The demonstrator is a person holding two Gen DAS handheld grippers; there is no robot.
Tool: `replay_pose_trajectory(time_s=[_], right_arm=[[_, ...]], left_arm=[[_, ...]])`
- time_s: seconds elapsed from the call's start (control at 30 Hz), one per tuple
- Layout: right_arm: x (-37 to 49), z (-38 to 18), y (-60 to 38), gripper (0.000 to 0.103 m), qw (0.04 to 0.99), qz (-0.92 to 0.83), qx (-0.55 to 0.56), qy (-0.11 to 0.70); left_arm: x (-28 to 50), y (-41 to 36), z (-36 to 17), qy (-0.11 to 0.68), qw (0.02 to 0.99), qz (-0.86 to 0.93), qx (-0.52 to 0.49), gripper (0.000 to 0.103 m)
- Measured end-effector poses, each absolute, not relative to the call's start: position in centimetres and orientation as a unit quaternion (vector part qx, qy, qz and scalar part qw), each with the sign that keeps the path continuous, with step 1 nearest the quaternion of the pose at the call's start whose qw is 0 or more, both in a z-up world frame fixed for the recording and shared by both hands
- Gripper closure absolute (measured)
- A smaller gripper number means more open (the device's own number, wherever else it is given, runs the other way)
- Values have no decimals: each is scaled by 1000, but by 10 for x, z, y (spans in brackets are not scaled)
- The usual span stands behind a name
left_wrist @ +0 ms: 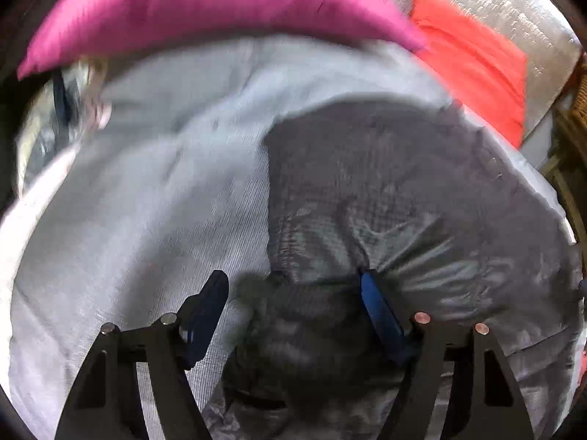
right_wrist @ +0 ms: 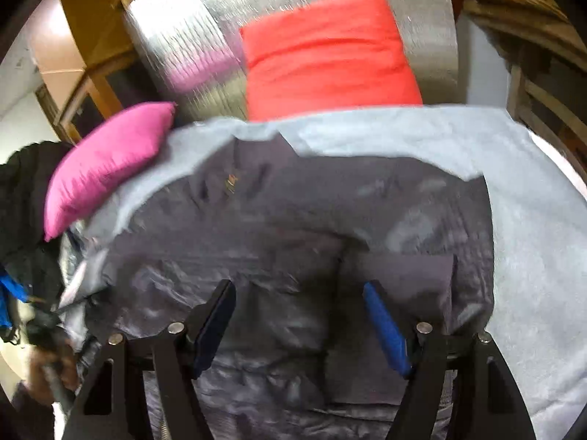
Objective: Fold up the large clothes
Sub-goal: 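Grasp the jacket side edge with the left gripper and fold it inward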
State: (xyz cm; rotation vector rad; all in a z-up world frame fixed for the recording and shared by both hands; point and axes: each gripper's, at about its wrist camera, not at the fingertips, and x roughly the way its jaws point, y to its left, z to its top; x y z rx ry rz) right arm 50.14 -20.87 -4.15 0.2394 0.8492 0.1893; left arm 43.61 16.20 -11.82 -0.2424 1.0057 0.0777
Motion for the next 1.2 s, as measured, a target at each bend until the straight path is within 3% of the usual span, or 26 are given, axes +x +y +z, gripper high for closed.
replay_pose_trajectory(time_s=[0.1,0.33,0.47,0.57,0.9,1.03,1.07,1.2], right_arm=[[519,-80,-201,25,866,87,87,485],[516,-38,-199,25,900,103,96,414],[541,-53,-208,25,887,89,120,436],[547,-82,-220,25,872,88,112,468],[474,-20,-222,24,903,106,121,399],[488,-70,-213,22,861,85,108,489],[487,-69,-209,23,867,77,91,483],[443,-1,-197,22,904,97,79,410]], left_arm=[[433,167,-116,469,872,37,-132,27],[423,165,-70,404,904,36,-136,27],[443,146,-109,472,877,60,-67,26],[439,149,-117,458,883,69,-70,18],[369,164,-68,393,914,50,-84,19],[389,140,-113,487,871,60,-16,18],[389,140,-110,474,878,66,-23,18],[358,157,-59,425,901,61,-56,18]])
